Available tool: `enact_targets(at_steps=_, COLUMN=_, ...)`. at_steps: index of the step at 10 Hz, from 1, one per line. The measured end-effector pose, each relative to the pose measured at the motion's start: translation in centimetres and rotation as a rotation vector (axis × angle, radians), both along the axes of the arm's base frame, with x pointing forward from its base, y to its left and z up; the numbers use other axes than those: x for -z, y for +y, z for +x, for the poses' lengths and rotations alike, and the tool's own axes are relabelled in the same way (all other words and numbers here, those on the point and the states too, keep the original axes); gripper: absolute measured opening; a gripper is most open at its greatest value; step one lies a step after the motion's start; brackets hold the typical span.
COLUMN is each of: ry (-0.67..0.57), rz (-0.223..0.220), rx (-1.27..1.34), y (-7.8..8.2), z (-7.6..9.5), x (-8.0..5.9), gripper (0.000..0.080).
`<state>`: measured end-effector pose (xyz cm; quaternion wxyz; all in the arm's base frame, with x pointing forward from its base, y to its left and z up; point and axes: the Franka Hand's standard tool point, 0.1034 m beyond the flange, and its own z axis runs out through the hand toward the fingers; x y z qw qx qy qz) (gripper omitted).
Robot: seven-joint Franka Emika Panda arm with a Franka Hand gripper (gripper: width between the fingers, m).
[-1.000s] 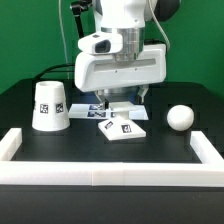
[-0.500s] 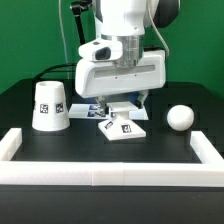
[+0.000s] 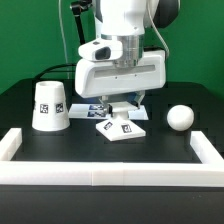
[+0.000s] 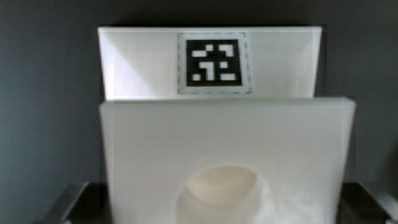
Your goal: Assemble lamp
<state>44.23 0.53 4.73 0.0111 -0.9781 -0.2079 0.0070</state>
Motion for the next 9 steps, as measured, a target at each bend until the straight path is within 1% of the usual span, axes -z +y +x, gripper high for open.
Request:
enact_targets(at_steps=5, ry=0.001, rz=0.0, rx=0.015, y=0.1, z=0.1, x=0.0, gripper=0.0534)
enact_targets(at_steps=6, ry=-0.008, rz=0.001, rx=0.05, y=0.6, z=1.1, x=0.0, gripper=0.0534)
enact_targets(at_steps=9, ry=-0.017, rz=0.004, rx=0.1, y=2.7, z=4.3, x=-0.1, gripper=0.0534)
